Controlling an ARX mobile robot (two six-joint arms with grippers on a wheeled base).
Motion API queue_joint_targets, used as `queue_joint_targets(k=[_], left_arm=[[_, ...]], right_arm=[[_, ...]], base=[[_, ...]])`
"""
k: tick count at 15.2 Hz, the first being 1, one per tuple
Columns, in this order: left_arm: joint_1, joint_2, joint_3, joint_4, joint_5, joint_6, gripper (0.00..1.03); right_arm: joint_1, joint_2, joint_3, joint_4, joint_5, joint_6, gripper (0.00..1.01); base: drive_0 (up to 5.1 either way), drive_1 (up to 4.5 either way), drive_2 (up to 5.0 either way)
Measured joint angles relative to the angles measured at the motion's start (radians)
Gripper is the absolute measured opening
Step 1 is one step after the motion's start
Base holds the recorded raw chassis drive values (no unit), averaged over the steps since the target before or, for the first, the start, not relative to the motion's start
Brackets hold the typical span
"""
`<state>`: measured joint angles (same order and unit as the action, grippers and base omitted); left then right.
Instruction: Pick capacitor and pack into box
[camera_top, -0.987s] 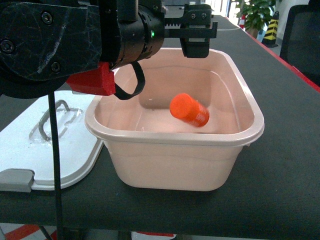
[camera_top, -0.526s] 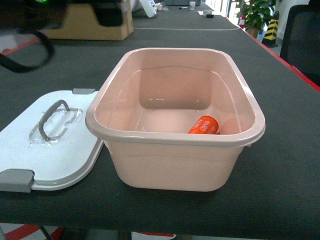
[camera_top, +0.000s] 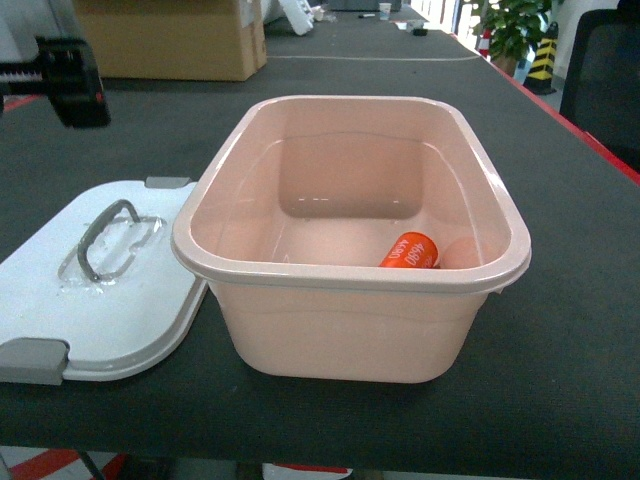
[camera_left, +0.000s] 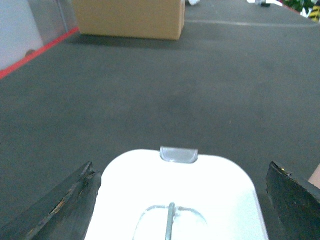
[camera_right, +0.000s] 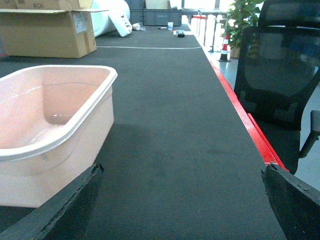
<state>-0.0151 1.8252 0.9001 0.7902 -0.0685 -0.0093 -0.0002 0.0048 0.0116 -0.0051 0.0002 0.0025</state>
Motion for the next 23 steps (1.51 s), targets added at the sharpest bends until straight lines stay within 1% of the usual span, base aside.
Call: queue_joint_targets(k=[1,3,4,5,6,7,8,10,12,14,15,17,20,21,22,23], left_arm=[[0.008,0.047,0.008,-0.003,0.02,0.011,0.98],[0.017,0.153,0.041,-0.002,0.021,0.033,0.98],[0.017,0.2,0.054,-0.008,0.029,0.04,0.98],[0.031,0.334,0.094,-0.005,0.035,0.036,0.98],[0.037,0.382,0.116,-0.002,0.054,0.044,0.98],[0.039,0.39,0.126,-0.012,0.054,0.048,0.9],[0.037,0.396,0.142,-0.02,0.053,0.05,0.8],[0.037,0.401,0.165,-0.043,0.049,0.055,0.57],[0.039,0.415,0.172,-0.066,0.04,0.042,0.32],[0.043,0.419,0.172,-0.055,0.037,0.04,0.09],[0.043,0.419,0.166,-0.033,0.05,0.038,0.01],[0.038,0.399,0.153,-0.041,0.037,0.017,0.02],[0.056,0.245,0.168,-0.121,0.0,0.001,0.02],[0.066,0.177,0.2,-0.157,-0.026,-0.014,0.02],[0.064,0.03,0.262,-0.24,-0.095,-0.036,0.02],[0.026,-0.068,0.28,-0.298,-0.15,-0.049,0.02]], right_arm=[[0.0,0.0,0.0,0.0,0.0,0.0,0.98],[0.0,0.0,0.0,0.0,0.0,0.0,0.98],[0.0,0.0,0.0,0.0,0.0,0.0,0.98],[0.0,0.0,0.0,0.0,0.0,0.0,0.98],[0.0,0.0,0.0,0.0,0.0,0.0,0.98],[0.0,0.0,0.0,0.0,0.0,0.0,0.98],[0.0,0.0,0.0,0.0,0.0,0.0,0.98],[0.0,0.0,0.0,0.0,0.0,0.0,0.98],[0.0,0.0,0.0,0.0,0.0,0.0,0.98],[0.0,0.0,0.0,0.0,0.0,0.0,0.98],[0.0,0.0,0.0,0.0,0.0,0.0,0.98],[0.0,0.0,0.0,0.0,0.0,0.0,0.98],[0.0,0.0,0.0,0.0,0.0,0.0,0.98],[0.0,0.0,0.0,0.0,0.0,0.0,0.98],[0.0,0.0,0.0,0.0,0.0,0.0,0.98],[0.0,0.0,0.0,0.0,0.0,0.0,0.98]], base=[[0.0,0.0,0.0],[0.0,0.0,0.0],[0.0,0.0,0.0],[0.0,0.0,0.0],[0.0,0.0,0.0],[0.0,0.0,0.0],[0.0,0.0,0.0],[0.0,0.0,0.0],[0.0,0.0,0.0],[0.0,0.0,0.0],[0.0,0.0,0.0],[0.0,0.0,0.0],[0.0,0.0,0.0],[0.0,0.0,0.0],[0.0,0.0,0.0],[0.0,0.0,0.0]])
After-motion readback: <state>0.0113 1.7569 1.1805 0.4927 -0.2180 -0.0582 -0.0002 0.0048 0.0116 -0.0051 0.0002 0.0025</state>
